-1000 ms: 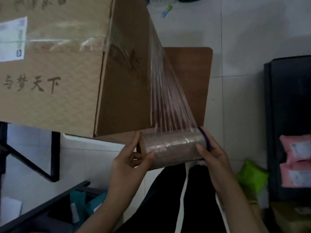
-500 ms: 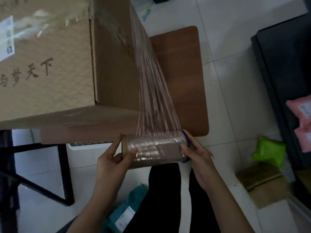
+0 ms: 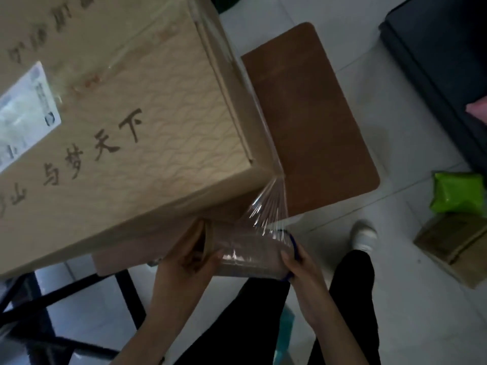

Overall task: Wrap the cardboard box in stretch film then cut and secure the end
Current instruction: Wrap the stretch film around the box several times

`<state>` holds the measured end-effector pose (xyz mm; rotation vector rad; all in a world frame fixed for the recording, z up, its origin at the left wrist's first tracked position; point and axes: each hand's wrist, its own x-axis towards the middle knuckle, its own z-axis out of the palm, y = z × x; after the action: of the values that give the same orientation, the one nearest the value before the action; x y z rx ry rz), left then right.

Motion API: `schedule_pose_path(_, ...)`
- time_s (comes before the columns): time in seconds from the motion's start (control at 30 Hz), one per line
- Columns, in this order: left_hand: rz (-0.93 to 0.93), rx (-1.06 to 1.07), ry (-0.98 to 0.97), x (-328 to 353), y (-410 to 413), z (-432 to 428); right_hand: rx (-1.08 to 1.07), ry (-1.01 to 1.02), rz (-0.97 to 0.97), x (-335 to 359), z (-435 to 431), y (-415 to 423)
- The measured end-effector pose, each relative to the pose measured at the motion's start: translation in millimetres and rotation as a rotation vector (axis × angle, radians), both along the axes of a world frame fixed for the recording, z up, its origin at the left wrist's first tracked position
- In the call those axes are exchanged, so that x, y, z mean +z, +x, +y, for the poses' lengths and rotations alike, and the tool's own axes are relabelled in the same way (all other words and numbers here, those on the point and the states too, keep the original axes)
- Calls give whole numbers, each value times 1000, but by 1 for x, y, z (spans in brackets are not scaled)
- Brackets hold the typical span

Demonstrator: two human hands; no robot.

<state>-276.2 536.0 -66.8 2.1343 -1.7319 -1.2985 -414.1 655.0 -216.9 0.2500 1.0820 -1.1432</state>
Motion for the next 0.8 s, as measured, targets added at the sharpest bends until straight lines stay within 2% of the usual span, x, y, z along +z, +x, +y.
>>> schedule_pose_path(0.17,-67,-237,-46,-6,27,-14,-165,3,2,-2,4,44)
schedule_pose_path(0.33,71,-186,51,-18,52,-17,-301,-32,38,3,13,69)
schedule_pose_path(0.47,105,-281,-46,-18,70,-12,-390,-63,74,8,19,90)
schedule_pose_path(0.63,149,-326,-34,-12,98,-10,-466,-100,97,12,26,129)
schedule_pose_path(0.8,145,-464,15,-17,130,-11,-578,-84,148,5,36,171)
